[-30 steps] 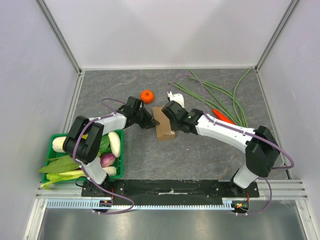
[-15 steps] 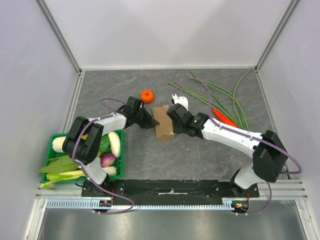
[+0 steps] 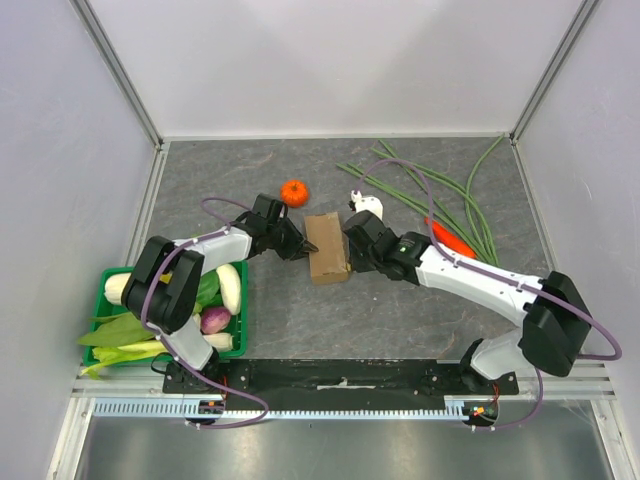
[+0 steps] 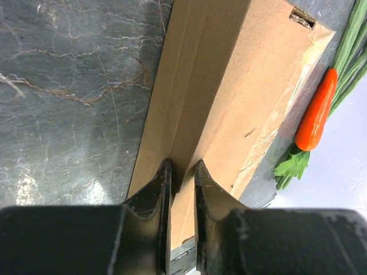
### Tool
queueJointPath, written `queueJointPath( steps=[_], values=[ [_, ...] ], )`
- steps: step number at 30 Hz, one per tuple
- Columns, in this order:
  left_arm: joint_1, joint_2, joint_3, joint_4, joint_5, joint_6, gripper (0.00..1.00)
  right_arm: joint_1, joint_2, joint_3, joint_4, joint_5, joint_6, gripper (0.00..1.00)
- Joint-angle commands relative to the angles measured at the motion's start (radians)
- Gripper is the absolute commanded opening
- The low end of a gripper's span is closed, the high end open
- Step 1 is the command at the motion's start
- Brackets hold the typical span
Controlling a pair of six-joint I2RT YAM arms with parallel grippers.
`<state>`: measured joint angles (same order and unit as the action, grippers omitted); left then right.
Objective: Unpack the express box
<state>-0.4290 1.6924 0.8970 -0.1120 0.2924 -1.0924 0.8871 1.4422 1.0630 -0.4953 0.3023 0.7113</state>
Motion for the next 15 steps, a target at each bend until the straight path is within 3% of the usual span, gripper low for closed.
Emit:
queueJointPath(
  steps=[1, 8, 15],
  values=[
    [0.021, 0.007, -0.017, -0.084, -0.208, -0.041, 0.17, 0.010, -0.083, -0.009, -0.088, -0.060, 0.026, 0.00],
    [0.016, -0.025, -0.012, -0.091, -0.208, 0.008, 0.23, 0.010, -0.143, 0.003, -0.085, 0.066, 0.089, 0.00],
    [0.013, -0.094, -0.012, 0.000, -0.088, 0.140, 0.53, 0.006, -0.088, 0.083, -0.035, 0.136, 0.030, 0.00]
  ],
)
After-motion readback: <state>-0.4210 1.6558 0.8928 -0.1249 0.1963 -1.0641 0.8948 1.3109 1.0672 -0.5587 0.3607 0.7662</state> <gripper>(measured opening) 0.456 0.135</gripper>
